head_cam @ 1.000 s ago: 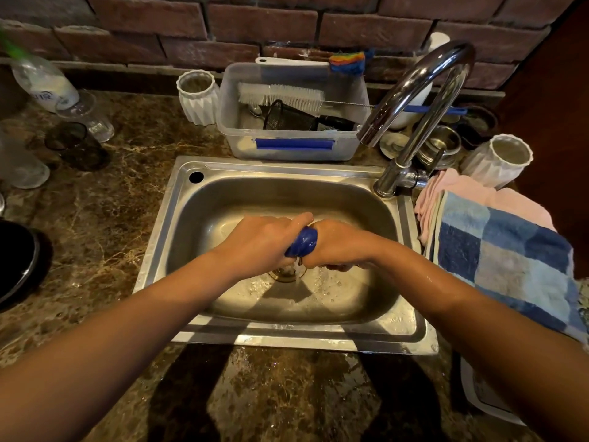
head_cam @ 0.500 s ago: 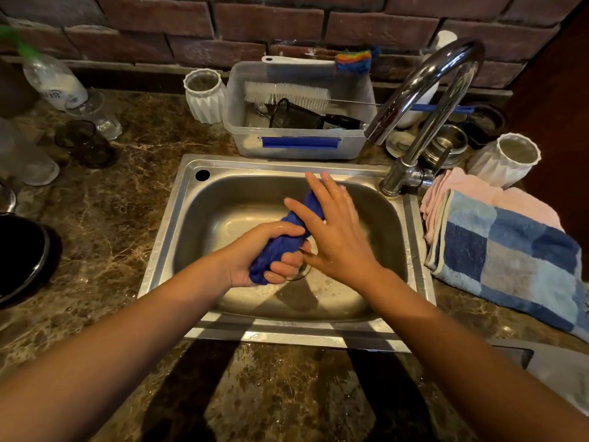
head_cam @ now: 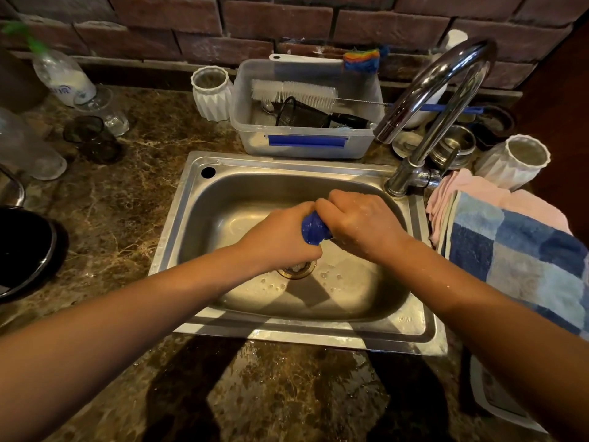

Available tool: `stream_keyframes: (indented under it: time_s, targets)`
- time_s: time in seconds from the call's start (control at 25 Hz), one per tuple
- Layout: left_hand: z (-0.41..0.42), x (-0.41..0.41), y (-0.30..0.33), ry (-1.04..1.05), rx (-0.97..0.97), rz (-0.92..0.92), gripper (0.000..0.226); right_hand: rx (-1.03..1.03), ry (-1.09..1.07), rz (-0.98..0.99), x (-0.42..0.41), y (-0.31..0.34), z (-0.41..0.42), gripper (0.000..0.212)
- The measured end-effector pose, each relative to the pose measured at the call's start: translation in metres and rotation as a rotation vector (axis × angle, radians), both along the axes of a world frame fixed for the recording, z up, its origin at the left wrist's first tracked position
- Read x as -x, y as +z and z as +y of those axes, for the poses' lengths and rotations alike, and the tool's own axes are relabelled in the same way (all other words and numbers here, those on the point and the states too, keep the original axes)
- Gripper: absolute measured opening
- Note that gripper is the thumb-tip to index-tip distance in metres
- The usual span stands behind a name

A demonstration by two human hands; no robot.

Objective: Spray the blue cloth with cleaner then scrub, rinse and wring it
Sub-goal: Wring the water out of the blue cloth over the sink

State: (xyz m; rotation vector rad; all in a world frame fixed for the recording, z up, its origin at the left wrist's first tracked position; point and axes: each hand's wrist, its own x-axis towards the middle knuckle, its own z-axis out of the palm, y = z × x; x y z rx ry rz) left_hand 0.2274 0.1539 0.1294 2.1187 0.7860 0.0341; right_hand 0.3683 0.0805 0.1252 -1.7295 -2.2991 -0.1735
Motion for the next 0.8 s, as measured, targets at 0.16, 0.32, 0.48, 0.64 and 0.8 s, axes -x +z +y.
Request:
stream_keyframes:
  time_s: [0.16, 0.32, 0.48, 0.64, 0.8]
  targets:
    - [0.011, -0.007, -0.006, -0.041, -0.272, 0.088, 0.046, 0.202, -0.3, 0.164, 0.01, -0.006, 0.005, 0.042]
    - [0.018, -0.008, -0.01, -0.156, -0.388, 0.07, 0.044, 0.265, -0.426, 0.402, 0.014, -0.008, 0.006, 0.036]
    - [0.027, -0.005, -0.013, -0.299, -0.444, 0.149, 0.044, 0.407, -0.41, 0.45, 0.017, -0.01, 0.007, 0.035]
    - [0.032, -0.008, -0.019, -0.346, -0.571, 0.188, 0.038, 0.497, -0.465, 0.389, 0.019, -0.011, 0.01, 0.029]
    - [0.035, -0.005, -0.018, -0.321, -0.716, 0.1, 0.035, 0.47, -0.568, 0.574, 0.028, -0.007, 0.011, 0.022]
